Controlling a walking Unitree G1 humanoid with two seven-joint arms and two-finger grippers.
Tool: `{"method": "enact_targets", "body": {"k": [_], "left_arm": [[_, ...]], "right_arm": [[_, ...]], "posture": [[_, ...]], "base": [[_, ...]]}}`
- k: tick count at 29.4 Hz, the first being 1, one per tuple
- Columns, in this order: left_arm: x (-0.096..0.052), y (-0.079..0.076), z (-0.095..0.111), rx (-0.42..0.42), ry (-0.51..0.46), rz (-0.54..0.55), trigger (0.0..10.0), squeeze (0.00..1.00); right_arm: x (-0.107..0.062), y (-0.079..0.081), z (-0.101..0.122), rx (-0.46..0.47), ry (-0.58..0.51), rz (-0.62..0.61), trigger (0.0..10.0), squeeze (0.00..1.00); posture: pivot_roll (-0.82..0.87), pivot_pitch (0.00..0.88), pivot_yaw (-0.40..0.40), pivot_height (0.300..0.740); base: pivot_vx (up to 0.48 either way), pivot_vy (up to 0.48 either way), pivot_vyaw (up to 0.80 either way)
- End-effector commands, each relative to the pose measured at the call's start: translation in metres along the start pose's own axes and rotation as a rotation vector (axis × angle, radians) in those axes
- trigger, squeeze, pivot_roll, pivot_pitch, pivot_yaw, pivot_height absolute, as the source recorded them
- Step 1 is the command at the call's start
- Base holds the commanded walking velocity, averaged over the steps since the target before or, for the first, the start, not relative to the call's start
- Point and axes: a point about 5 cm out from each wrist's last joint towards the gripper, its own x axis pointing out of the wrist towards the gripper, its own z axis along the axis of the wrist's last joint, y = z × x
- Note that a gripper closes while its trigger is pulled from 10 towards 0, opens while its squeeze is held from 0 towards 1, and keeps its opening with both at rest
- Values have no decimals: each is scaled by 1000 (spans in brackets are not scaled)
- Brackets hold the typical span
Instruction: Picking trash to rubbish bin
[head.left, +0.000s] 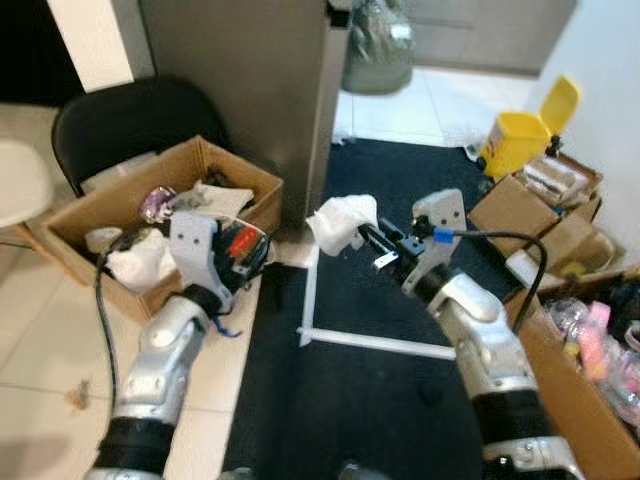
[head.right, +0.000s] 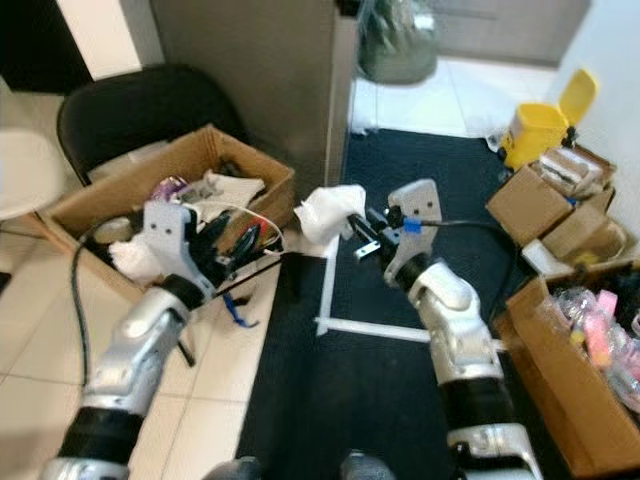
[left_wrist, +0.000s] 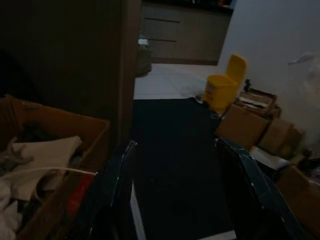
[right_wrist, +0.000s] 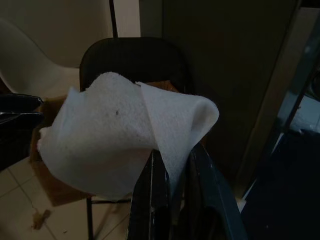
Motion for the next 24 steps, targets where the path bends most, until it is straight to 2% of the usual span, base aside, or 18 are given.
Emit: {"method": "enact_targets", "body": {"k": [1, 24], "left_arm": [[-1, -2, -1, 12, 8, -9, 10000, 0], [-2, -1, -1, 30, 17, 0, 10000, 0]], "right_arm": [[-3, -2, 1, -21, 1, 1, 10000, 0], [-2, -3, 2, -21, 2, -5, 10000, 0]], "posture": [[-20, 0, -38, 740], [-17, 0, -39, 740]], "base": [[394, 0, 0], [393, 0, 0]]}}
